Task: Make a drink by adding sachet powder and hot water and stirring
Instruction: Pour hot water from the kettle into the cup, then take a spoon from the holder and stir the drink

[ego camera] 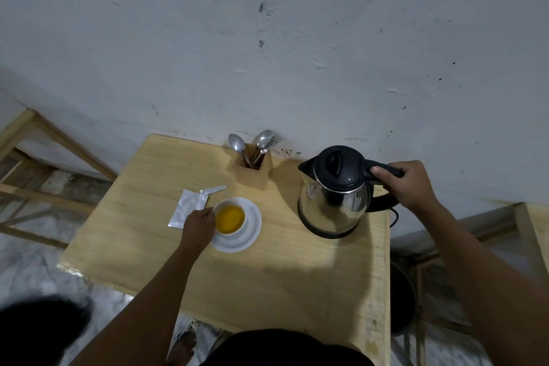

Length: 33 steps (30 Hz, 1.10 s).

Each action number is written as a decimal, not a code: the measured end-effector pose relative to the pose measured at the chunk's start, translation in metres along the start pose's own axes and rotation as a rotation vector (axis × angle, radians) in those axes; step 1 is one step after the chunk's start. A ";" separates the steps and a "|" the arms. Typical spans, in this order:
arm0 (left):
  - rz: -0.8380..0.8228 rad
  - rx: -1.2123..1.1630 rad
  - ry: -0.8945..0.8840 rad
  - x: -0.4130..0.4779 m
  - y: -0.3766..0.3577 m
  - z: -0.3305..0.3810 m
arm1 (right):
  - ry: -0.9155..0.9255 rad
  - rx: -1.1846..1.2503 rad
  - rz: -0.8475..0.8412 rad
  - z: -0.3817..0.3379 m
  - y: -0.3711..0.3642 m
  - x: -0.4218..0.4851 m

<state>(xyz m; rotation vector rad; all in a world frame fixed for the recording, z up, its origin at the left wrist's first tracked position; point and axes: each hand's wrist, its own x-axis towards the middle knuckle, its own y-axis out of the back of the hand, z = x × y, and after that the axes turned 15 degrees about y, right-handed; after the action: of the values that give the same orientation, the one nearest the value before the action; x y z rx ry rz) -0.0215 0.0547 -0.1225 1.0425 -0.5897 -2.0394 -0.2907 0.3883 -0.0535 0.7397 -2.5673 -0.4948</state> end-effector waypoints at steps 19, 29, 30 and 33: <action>-0.214 0.014 0.054 0.022 0.019 -0.003 | 0.456 -0.536 0.355 -0.101 -0.078 0.012; -0.493 0.054 0.106 0.049 0.045 0.012 | -0.072 -0.378 -0.397 -0.136 -0.221 0.071; -0.516 0.078 0.104 0.054 0.047 0.012 | -0.118 -0.381 -0.426 -0.130 -0.232 0.077; -0.588 0.144 0.082 0.066 0.050 0.009 | -0.202 -0.463 -0.456 -0.113 -0.258 0.091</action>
<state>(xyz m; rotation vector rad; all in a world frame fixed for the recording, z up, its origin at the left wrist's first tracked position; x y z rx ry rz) -0.0337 -0.0278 -0.1152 1.5137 -0.4210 -2.4617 -0.1988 0.1070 -0.0451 1.1401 -2.3029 -1.3119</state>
